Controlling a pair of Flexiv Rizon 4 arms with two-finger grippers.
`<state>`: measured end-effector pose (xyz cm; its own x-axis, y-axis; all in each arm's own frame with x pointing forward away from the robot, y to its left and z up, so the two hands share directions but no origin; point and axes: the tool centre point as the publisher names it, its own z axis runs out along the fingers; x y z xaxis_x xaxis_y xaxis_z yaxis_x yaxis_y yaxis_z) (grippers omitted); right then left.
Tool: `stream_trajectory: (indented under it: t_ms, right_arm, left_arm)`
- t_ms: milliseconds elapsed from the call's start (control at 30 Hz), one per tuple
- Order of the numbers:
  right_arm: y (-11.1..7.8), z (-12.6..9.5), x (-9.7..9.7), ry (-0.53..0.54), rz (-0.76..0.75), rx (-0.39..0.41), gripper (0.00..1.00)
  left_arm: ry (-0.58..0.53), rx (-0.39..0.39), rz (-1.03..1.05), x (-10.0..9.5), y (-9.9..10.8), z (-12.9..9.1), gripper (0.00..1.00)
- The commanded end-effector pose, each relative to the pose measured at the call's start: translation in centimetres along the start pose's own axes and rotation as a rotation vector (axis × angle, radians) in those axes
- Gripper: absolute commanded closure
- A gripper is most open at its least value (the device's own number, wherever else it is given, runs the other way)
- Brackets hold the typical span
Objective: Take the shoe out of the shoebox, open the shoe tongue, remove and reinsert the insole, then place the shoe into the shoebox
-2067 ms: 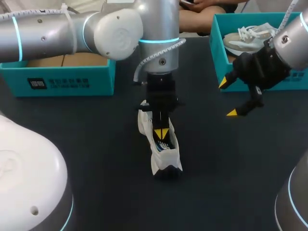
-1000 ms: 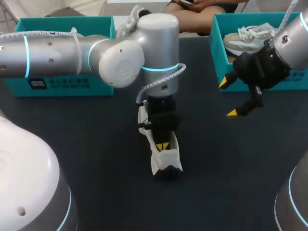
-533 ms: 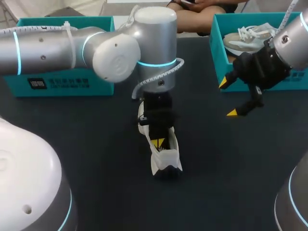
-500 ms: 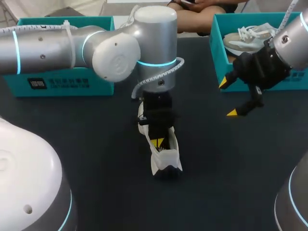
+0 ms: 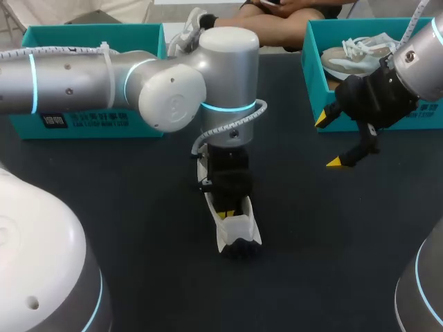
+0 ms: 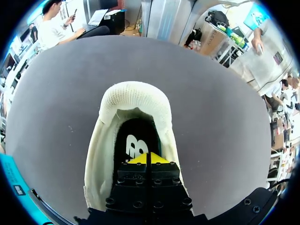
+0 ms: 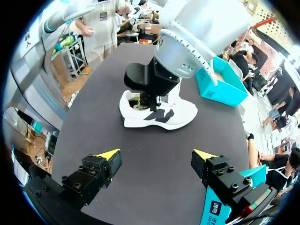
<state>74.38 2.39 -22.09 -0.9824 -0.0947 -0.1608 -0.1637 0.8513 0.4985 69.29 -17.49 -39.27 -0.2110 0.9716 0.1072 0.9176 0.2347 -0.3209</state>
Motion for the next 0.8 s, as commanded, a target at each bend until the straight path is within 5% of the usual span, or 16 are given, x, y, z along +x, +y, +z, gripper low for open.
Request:
stream_trajectory:
  t_ms: [33,400,800]
  right_arm:
    - [0.0,0.1,0.0,-0.002,0.001,0.003,0.0]
    - [0.0,0.1,0.0,-0.002,0.001,0.003,0.0]
    - [0.0,0.1,0.0,-0.002,0.001,0.003,0.0]
  left_arm:
    - [-0.007,-0.014,0.005,-0.6,0.4,1.5,1.0]
    - [-0.106,-0.086,-0.033,-1.4,1.0,3.6,1.0]
    - [-0.179,-0.087,-0.031,-2.9,0.6,3.5,1.0]
